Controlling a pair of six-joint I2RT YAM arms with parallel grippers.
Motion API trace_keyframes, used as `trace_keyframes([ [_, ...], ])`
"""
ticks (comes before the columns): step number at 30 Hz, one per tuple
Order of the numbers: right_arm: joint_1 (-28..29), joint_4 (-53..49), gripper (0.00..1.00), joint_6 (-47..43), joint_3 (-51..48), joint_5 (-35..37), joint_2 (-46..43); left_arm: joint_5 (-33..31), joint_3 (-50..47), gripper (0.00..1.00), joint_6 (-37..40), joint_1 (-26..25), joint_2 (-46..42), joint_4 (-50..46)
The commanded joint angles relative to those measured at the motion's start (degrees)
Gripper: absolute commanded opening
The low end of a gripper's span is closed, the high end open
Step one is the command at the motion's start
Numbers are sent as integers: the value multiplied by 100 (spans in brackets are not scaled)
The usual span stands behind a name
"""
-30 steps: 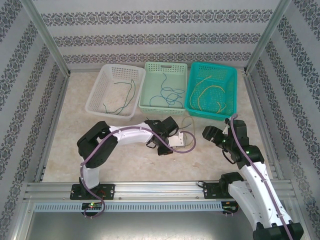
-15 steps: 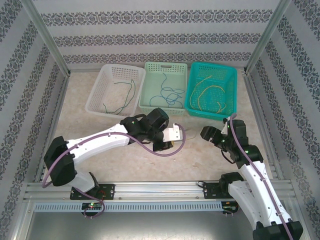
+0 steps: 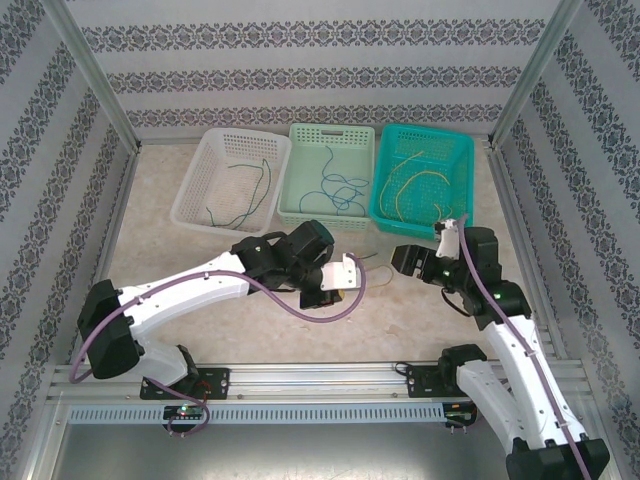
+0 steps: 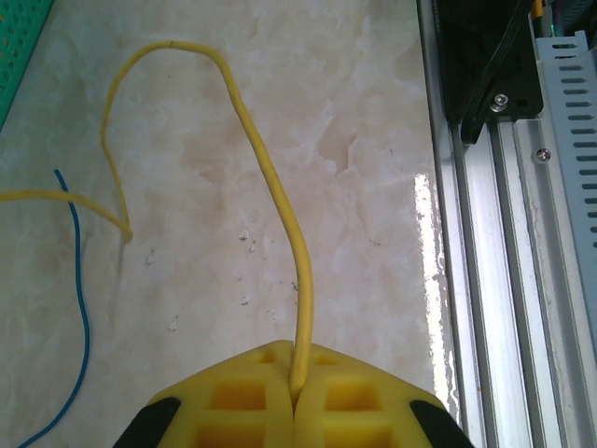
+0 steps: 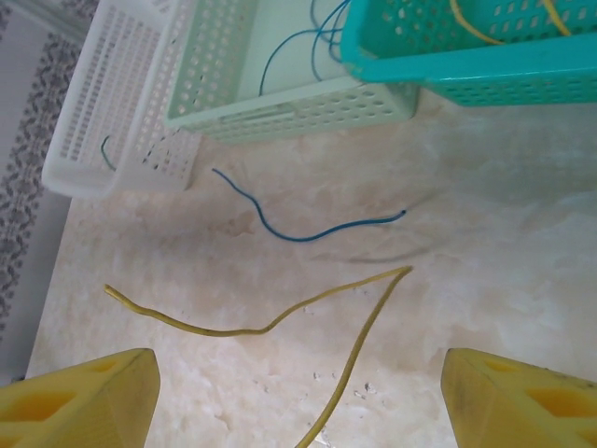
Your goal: Untangle the cables
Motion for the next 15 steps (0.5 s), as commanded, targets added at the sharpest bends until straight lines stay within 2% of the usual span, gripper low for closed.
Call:
trace_keyframes([
  [1, -56, 131, 81, -712, 211, -394, 12, 172, 156, 2, 158, -92, -179, -325],
  [5, -56, -126, 84, -1336, 476, -347, 215, 368, 283, 3, 146, -94, -233, -603],
  [8, -56, -50, 85, -1415, 569, -161, 467, 546, 330, 3, 39, -94, -331, -635],
  [15, -66, 321, 88, -424, 521, 747, 861, 457, 81, 2, -385, -87, -703, -65],
])
